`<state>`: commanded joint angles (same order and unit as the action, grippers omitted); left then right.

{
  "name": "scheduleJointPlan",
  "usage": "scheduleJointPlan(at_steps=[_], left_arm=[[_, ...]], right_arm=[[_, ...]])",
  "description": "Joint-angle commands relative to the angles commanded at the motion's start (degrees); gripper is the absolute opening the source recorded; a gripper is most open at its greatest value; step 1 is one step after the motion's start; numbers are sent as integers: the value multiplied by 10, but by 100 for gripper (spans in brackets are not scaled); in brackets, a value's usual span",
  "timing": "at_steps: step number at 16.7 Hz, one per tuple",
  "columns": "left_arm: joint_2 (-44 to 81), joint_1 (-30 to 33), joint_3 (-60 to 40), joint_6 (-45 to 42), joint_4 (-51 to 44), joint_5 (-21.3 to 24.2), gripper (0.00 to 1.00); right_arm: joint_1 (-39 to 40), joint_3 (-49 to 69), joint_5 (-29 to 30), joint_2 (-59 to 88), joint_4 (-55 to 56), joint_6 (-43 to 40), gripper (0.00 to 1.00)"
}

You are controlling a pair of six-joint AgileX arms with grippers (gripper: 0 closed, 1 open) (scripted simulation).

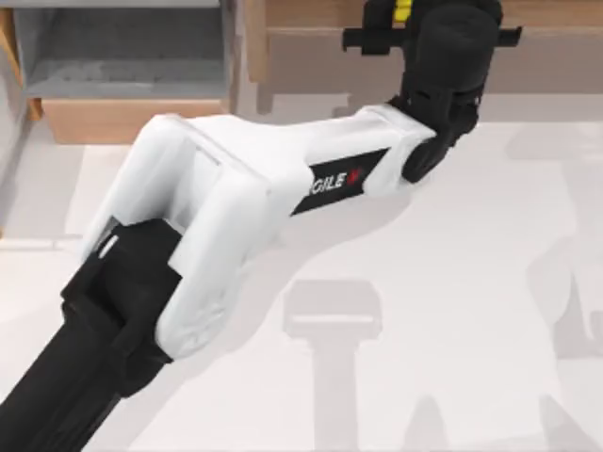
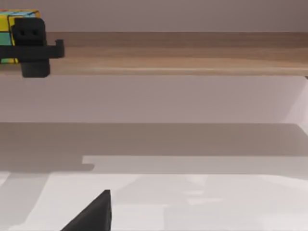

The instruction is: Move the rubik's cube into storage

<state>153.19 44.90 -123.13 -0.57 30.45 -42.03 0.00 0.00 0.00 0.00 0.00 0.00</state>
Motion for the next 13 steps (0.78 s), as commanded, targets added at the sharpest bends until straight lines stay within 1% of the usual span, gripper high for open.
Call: scheduleJointPlan(at_steps=[2, 3, 13], left_arm=[[0, 0, 0, 0, 0, 0, 2], [0, 0, 0, 0, 0, 0, 0], [-10, 8, -1, -7, 8, 5, 0]], right_arm=[[0, 0, 0, 0, 0, 0, 100], [0, 0, 0, 0, 0, 0, 100], [0, 0, 0, 0, 0, 0, 100]])
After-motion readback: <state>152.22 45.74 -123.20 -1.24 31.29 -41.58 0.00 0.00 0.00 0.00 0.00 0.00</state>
